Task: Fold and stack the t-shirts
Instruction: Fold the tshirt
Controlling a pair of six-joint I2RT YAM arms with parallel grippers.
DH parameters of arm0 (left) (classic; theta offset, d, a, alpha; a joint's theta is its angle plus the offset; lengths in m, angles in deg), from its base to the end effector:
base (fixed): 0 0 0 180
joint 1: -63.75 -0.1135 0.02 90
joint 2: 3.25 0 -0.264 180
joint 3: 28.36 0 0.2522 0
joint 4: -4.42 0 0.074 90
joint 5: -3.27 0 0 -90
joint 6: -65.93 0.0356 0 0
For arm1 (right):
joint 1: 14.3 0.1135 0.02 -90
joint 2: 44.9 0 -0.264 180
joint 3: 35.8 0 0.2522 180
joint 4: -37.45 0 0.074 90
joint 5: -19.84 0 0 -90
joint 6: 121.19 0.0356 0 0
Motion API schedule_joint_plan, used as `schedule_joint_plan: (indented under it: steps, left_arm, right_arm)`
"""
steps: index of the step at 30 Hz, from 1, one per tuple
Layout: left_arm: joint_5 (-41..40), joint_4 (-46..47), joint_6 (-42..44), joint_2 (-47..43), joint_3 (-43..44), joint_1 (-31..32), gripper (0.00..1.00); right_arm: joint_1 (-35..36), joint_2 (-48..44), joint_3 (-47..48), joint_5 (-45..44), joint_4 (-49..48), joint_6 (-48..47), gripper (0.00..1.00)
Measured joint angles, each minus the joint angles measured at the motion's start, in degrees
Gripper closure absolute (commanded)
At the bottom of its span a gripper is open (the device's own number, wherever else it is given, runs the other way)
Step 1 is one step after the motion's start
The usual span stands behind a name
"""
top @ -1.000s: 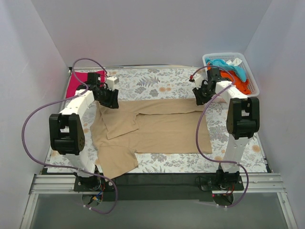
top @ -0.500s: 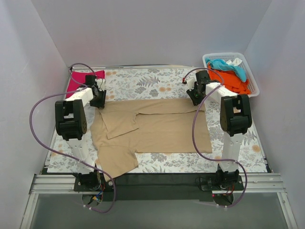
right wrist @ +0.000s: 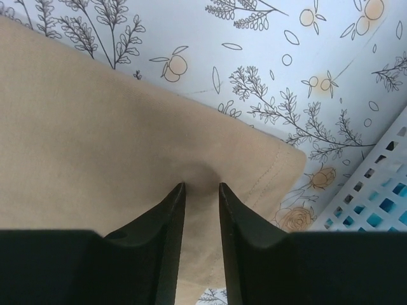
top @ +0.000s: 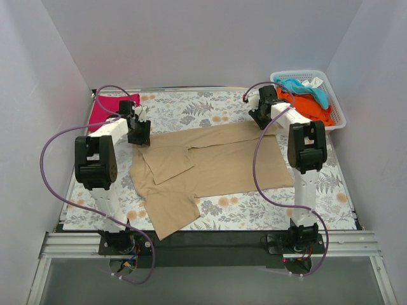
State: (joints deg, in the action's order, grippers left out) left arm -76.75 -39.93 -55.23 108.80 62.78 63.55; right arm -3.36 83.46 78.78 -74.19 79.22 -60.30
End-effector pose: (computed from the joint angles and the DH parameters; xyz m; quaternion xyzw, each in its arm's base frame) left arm 0.4004 -0.0048 0.1691 -0.2450 0.9419 -0.1388 0.1830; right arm 0.4823 0.0907 0.1701 -0.3171 0.9004 -0.0799 0.2869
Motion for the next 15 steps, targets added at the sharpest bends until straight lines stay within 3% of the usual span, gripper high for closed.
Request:
schedule_joint_plan:
  steps: [6,15]
  left_arm:
    - [3.0,-0.6,-0.6,-1.4,2.8,-0.1,0.58]
    - [2.0,-1.3,0.0,-1.4,2.9,2.9,0.6]
  right_arm:
    - [-0.3,-7.1,-7.5,5.1,1.9,-2.2,0.57]
    - [-0.3,-20.5,-17.3,9.6,4.7,-5.4,0.62]
